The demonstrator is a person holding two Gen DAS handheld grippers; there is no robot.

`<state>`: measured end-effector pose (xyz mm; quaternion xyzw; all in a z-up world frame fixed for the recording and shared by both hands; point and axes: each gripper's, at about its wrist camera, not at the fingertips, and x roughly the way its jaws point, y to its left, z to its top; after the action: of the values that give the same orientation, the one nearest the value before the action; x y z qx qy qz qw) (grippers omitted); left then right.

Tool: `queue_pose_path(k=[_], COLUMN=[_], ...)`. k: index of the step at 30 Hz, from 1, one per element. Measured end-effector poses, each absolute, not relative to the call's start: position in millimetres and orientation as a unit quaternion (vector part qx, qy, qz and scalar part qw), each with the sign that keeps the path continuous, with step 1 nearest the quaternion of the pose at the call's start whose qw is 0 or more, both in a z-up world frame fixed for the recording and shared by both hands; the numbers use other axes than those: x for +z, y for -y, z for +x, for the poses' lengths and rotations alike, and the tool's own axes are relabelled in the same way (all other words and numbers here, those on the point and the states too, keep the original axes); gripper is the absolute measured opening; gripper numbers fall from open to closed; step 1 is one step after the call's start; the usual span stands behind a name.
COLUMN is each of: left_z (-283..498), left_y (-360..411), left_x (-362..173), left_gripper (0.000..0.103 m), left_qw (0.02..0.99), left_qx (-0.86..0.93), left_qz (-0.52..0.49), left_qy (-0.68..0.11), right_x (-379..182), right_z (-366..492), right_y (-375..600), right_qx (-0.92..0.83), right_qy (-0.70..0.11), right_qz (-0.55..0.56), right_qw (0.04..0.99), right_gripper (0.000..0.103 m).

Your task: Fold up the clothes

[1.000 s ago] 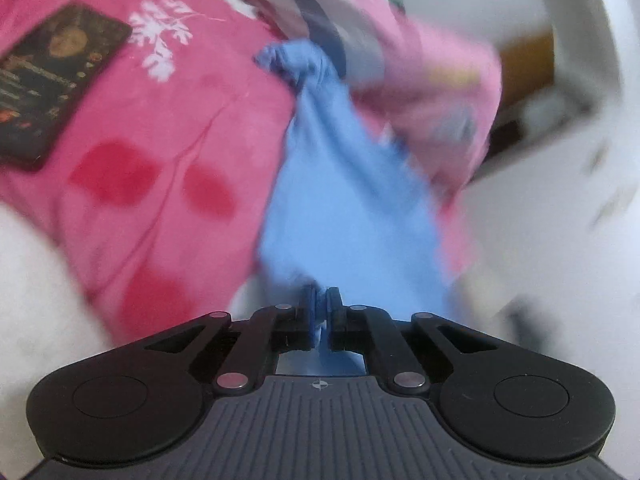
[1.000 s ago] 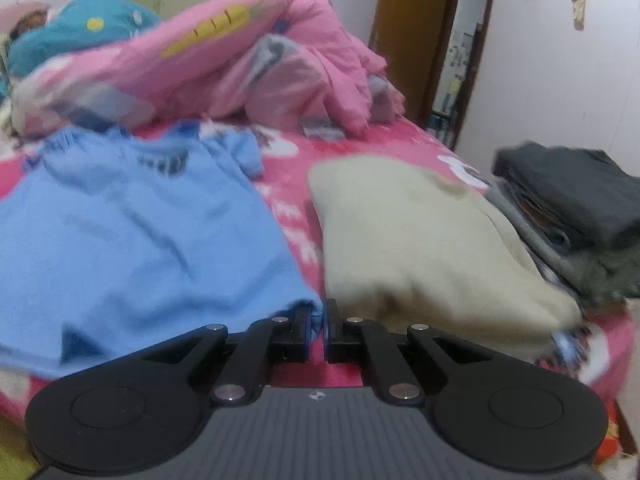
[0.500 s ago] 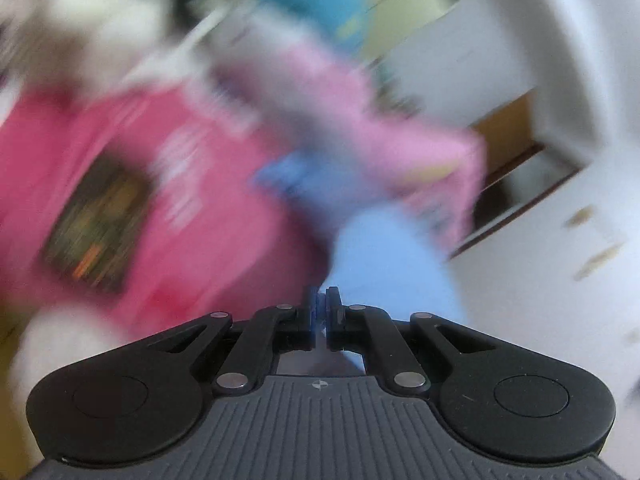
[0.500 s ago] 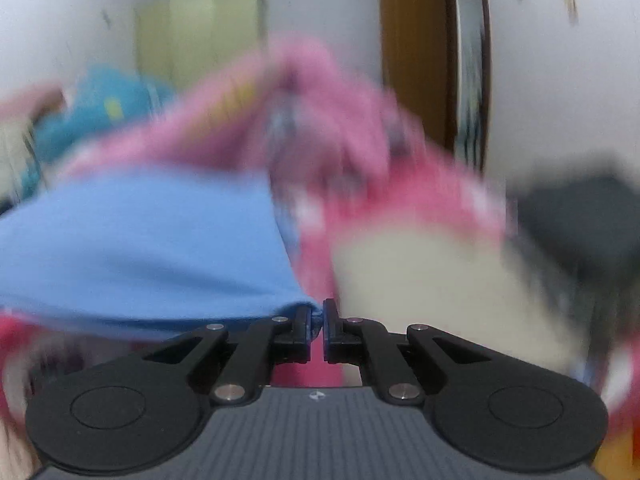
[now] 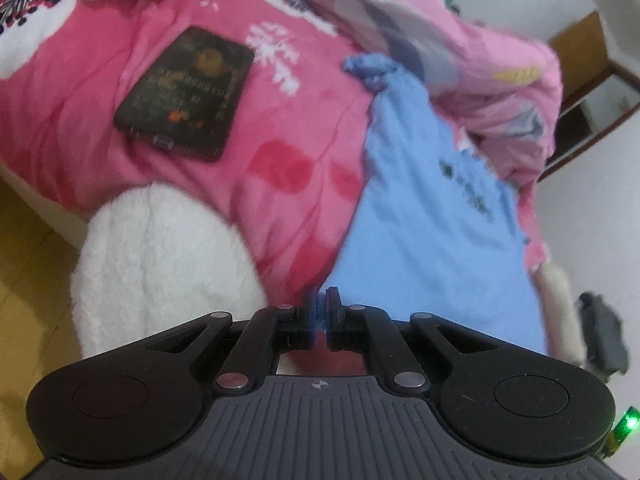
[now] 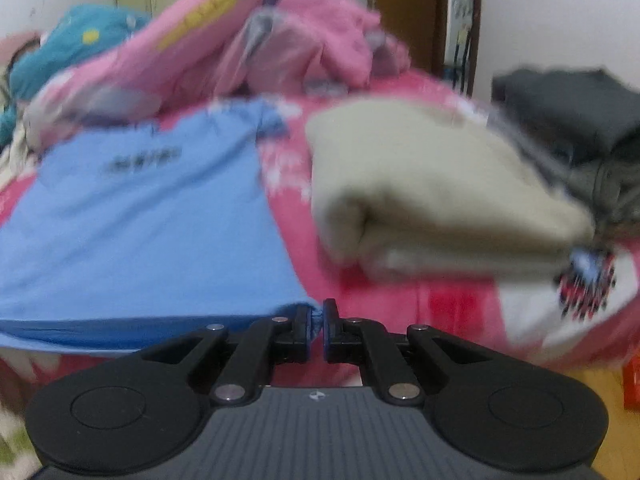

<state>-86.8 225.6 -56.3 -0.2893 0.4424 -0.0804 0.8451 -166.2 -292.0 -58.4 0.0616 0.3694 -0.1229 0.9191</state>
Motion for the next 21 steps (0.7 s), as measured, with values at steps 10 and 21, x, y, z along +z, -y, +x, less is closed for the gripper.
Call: queue_pose_path(k=[10,21], left_z=[-93,-57], left_y=[-226,-192], left_x=[-50,-4], left_gripper=[0.008,0.019], left_qw=[0.843,0.891], left_qx=[-0.104,-0.15], left_qz=[-0.205,-0.191], left_qy=[-0.486,-0.383], right_x=[-60,-7], right_z=[-194,-148], right_y=[302,268], right_qx=[-0.148,0.016], right_qy=[-0.419,-0.279], right_qz=[0.064,0.137], right_qw=[0.894,0.95], right_gripper=[0.034,0.034])
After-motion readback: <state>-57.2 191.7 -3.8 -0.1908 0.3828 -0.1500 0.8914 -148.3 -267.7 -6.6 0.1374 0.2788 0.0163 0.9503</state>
